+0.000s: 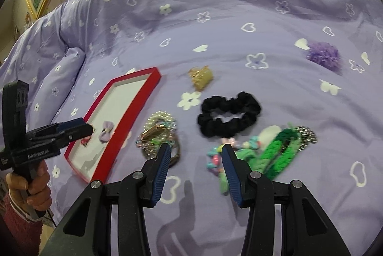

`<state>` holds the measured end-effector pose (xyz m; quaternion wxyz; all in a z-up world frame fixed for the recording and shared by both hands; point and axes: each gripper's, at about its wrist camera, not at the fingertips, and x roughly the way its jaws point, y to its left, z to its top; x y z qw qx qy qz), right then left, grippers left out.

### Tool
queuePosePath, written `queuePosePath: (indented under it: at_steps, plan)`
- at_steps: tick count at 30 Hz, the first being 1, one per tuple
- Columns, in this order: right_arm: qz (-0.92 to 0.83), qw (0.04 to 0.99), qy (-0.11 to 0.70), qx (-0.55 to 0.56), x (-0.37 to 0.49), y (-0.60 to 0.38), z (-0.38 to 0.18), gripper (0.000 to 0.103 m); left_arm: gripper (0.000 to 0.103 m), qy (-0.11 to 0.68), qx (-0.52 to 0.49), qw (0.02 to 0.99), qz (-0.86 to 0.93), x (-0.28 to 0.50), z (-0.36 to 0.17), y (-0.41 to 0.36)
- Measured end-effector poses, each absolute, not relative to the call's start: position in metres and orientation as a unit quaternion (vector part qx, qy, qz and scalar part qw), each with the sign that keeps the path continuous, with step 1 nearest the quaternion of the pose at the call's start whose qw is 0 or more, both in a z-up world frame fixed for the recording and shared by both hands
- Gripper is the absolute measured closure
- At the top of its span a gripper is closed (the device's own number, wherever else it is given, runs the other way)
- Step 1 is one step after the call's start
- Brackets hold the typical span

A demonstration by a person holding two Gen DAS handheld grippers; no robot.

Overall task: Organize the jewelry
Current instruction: 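Move both tools back over the remaining accessories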

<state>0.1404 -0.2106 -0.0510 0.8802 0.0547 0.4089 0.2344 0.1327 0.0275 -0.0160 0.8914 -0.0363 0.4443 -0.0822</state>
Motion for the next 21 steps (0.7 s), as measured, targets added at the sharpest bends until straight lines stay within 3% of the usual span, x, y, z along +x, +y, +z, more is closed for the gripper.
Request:
queuePosePath:
  at_steps: [21]
  plan:
    - [0.217, 0.882, 0.411, 0.072, 0.181, -0.244, -0.057, 0.057, 0.047, 0.466, 0.008, 0.874, -0.139, 0.163, -0.033, -0.044]
